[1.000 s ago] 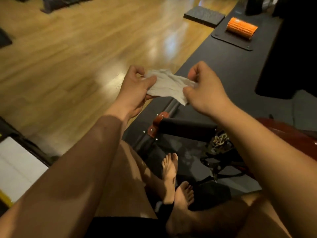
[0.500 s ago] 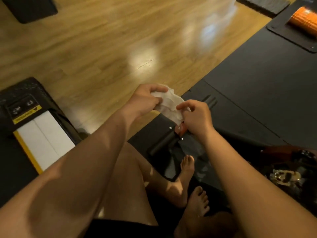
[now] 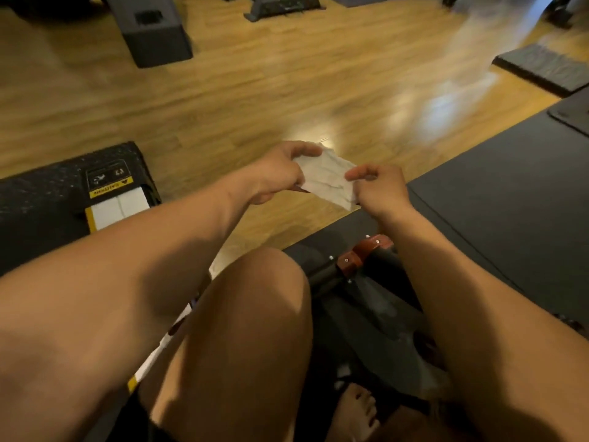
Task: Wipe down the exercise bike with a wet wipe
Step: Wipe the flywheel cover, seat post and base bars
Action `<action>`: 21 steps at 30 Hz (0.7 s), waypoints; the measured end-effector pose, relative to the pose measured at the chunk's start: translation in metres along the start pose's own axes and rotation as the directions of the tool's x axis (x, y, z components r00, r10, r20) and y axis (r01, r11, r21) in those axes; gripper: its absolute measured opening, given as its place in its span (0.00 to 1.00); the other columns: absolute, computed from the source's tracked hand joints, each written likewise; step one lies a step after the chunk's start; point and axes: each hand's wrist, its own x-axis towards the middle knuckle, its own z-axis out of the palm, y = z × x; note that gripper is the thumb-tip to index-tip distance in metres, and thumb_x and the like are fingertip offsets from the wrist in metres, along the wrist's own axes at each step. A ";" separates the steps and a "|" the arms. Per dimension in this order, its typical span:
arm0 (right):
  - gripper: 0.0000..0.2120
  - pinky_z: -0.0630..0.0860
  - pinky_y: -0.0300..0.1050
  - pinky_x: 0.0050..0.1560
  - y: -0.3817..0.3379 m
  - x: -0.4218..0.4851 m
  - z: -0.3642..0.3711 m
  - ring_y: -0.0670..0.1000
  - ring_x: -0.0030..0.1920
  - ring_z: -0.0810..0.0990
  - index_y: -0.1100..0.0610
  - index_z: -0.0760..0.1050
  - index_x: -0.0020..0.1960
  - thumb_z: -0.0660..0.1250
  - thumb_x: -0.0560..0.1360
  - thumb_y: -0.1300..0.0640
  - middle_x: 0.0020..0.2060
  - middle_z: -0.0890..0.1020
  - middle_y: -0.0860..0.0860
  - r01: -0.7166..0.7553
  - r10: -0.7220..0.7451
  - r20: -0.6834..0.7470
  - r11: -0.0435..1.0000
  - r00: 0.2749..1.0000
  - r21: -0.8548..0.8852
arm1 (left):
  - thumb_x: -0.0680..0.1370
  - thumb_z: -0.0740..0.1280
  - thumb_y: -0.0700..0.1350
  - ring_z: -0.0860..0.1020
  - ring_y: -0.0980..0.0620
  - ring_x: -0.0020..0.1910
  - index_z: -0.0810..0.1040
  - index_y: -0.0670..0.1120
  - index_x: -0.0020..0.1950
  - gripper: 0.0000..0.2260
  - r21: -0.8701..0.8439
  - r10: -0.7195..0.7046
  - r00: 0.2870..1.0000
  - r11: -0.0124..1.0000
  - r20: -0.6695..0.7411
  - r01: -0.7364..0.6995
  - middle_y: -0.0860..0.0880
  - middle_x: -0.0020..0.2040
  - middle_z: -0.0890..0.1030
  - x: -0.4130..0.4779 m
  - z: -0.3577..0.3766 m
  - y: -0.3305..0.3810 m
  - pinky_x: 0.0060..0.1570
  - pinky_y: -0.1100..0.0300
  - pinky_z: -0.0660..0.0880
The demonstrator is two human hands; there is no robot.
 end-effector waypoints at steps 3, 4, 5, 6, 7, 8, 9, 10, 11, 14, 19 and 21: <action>0.15 0.81 0.49 0.42 -0.005 0.024 0.005 0.53 0.46 0.81 0.49 0.81 0.37 0.62 0.69 0.67 0.46 0.82 0.49 0.040 -0.036 0.057 0.997 0.998 -0.065 | 0.75 0.55 0.21 0.75 0.52 0.50 0.75 0.42 0.68 0.28 -0.159 -0.042 0.998 0.987 -0.041 0.035 0.50 0.58 0.73 0.014 -0.008 -0.006 0.41 0.61 0.81; 0.15 0.80 0.49 0.39 -0.005 0.034 0.009 0.52 0.44 0.81 0.49 0.81 0.37 0.62 0.69 0.67 0.47 0.82 0.49 0.043 -0.038 0.071 0.996 0.997 -0.081 | 0.75 0.54 0.21 0.76 0.51 0.49 0.74 0.41 0.68 0.28 -0.224 -0.063 0.997 0.973 -0.052 0.050 0.50 0.55 0.73 0.023 -0.011 -0.009 0.37 0.62 0.80; 0.14 0.79 0.48 0.37 -0.004 0.047 0.016 0.52 0.43 0.80 0.49 0.81 0.38 0.62 0.70 0.66 0.48 0.82 0.51 0.043 -0.036 0.080 0.995 0.996 -0.094 | 0.75 0.53 0.20 0.77 0.50 0.48 0.74 0.41 0.68 0.28 -0.280 -0.085 0.995 0.958 -0.060 0.065 0.49 0.53 0.73 0.034 -0.013 -0.013 0.35 0.62 0.80; 0.13 0.79 0.47 0.37 -0.002 0.060 0.024 0.53 0.44 0.80 0.50 0.81 0.38 0.63 0.69 0.66 0.50 0.82 0.52 0.046 -0.037 0.088 0.994 0.995 -0.102 | 0.75 0.52 0.20 0.77 0.49 0.48 0.75 0.41 0.68 0.28 -0.323 -0.103 0.992 0.943 -0.072 0.075 0.48 0.52 0.73 0.048 -0.017 -0.018 0.34 0.62 0.80; 0.12 0.81 0.49 0.40 0.001 0.074 0.034 0.53 0.46 0.81 0.50 0.81 0.39 0.64 0.69 0.65 0.51 0.82 0.52 0.045 -0.035 0.099 0.994 0.994 -0.101 | 0.74 0.52 0.20 0.78 0.48 0.48 0.75 0.42 0.67 0.29 -0.358 -0.115 0.990 0.930 -0.079 0.080 0.47 0.54 0.73 0.063 -0.021 -0.026 0.34 0.61 0.80; 0.11 0.82 0.51 0.44 0.005 0.084 0.043 0.54 0.47 0.82 0.51 0.81 0.40 0.64 0.69 0.65 0.50 0.82 0.52 0.039 -0.029 0.111 0.996 0.993 -0.082 | 0.74 0.52 0.20 0.78 0.47 0.50 0.76 0.43 0.66 0.29 -0.385 -0.117 0.990 0.920 -0.083 0.076 0.46 0.56 0.73 0.077 -0.025 -0.034 0.36 0.60 0.81; 0.11 0.83 0.53 0.46 0.008 0.099 0.054 0.55 0.47 0.82 0.52 0.81 0.40 0.64 0.69 0.66 0.49 0.82 0.52 0.029 -0.023 0.126 0.998 0.992 -0.047 | 0.73 0.52 0.20 0.78 0.46 0.51 0.76 0.44 0.65 0.30 -0.408 -0.113 0.990 0.910 -0.088 0.068 0.46 0.60 0.72 0.095 -0.031 -0.043 0.39 0.58 0.82; 0.11 0.83 0.54 0.46 0.012 0.116 0.067 0.56 0.47 0.83 0.52 0.80 0.39 0.64 0.70 0.66 0.48 0.83 0.54 0.009 -0.008 0.136 1.000 0.991 -0.010 | 0.72 0.52 0.20 0.77 0.45 0.52 0.77 0.44 0.65 0.30 -0.428 -0.115 0.989 0.902 -0.093 0.064 0.44 0.62 0.71 0.114 -0.039 -0.052 0.40 0.57 0.82; 0.11 0.83 0.53 0.45 0.014 0.132 0.078 0.56 0.46 0.83 0.54 0.80 0.39 0.64 0.71 0.68 0.46 0.83 0.55 -0.015 0.013 0.136 1.000 0.991 0.018 | 0.71 0.53 0.20 0.77 0.45 0.52 0.77 0.44 0.64 0.31 -0.447 -0.124 0.987 0.892 -0.103 0.065 0.43 0.62 0.72 0.134 -0.046 -0.062 0.39 0.57 0.82; 0.13 0.80 0.52 0.41 0.010 0.180 0.109 0.57 0.42 0.81 0.55 0.77 0.35 0.62 0.69 0.71 0.41 0.82 0.55 -0.100 0.087 0.122 0.990 0.989 0.103 | 0.71 0.54 0.22 0.78 0.48 0.45 0.79 0.45 0.62 0.29 -0.537 -0.172 0.975 0.840 -0.138 0.072 0.45 0.53 0.78 0.184 -0.067 -0.079 0.36 0.60 0.78; 0.11 0.76 0.47 0.36 -0.013 0.220 0.132 0.54 0.41 0.78 0.56 0.74 0.41 0.64 0.73 0.71 0.43 0.77 0.55 -0.306 0.220 0.289 0.904 0.932 0.297 | 0.75 0.65 0.30 0.81 0.49 0.51 0.82 0.46 0.54 0.14 -0.666 -0.299 0.928 0.742 -0.220 0.081 0.48 0.52 0.82 0.220 -0.095 -0.089 0.43 0.58 0.78; 0.10 0.78 0.44 0.37 -0.019 0.211 0.139 0.54 0.44 0.80 0.57 0.75 0.44 0.67 0.73 0.72 0.48 0.78 0.56 -0.389 0.293 0.357 0.890 0.887 0.238 | 0.74 0.65 0.28 0.80 0.47 0.56 0.82 0.48 0.54 0.17 -0.615 -0.345 0.912 0.775 -0.221 0.144 0.48 0.57 0.80 0.209 -0.102 -0.089 0.49 0.56 0.81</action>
